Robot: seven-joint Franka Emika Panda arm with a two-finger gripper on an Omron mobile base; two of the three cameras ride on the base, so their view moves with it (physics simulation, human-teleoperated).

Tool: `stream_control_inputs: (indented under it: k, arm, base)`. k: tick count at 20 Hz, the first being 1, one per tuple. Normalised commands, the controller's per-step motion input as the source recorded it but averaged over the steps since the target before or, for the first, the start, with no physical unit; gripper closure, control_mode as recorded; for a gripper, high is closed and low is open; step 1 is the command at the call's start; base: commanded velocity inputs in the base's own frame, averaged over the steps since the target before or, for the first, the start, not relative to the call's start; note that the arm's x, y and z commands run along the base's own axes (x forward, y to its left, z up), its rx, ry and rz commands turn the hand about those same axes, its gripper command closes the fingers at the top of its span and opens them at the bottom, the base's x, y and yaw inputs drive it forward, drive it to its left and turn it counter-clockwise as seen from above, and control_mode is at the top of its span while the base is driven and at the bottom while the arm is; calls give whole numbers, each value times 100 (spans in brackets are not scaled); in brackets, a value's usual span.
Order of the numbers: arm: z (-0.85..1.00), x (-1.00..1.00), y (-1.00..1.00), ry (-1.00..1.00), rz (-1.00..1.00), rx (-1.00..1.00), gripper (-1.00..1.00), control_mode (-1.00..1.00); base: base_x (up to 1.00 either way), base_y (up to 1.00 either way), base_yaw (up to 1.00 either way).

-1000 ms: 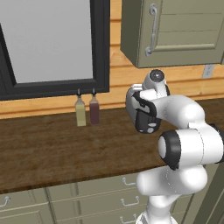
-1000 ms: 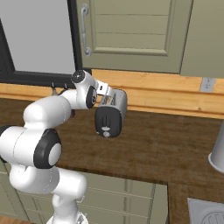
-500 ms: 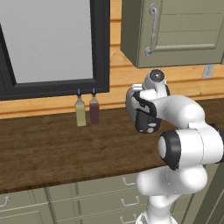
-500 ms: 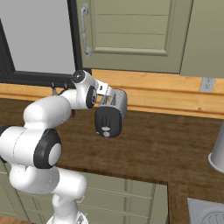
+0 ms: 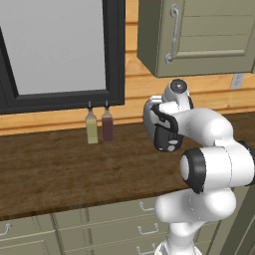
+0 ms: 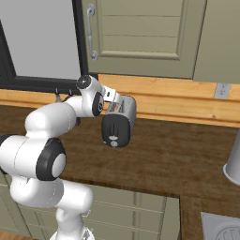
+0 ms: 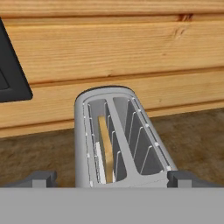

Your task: Start the toaster. Once the lever pops up, take the bread to the plate on the dining counter.

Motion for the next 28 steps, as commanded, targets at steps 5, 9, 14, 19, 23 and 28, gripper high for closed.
stream_control_inputs:
  k: [5,9,14,19,23,28]
  arm:
    - [0,0,0,0,0,0,-100,-100]
    - [0,0,0,0,0,0,-100,-100]
    - [0,0,0,0,0,0,-100,-100]
    - [0,0,0,0,0,0,-100,-100]
    - [0,0,0,0,0,0,-100,-100]
    - [0,0,0,0,0,0,-100,-100]
  base:
    - [0,0,0]
    - [0,0,0]
    - [0,0,0]
    - [0,0,0]
    - [0,0,0]
    - [0,0,0]
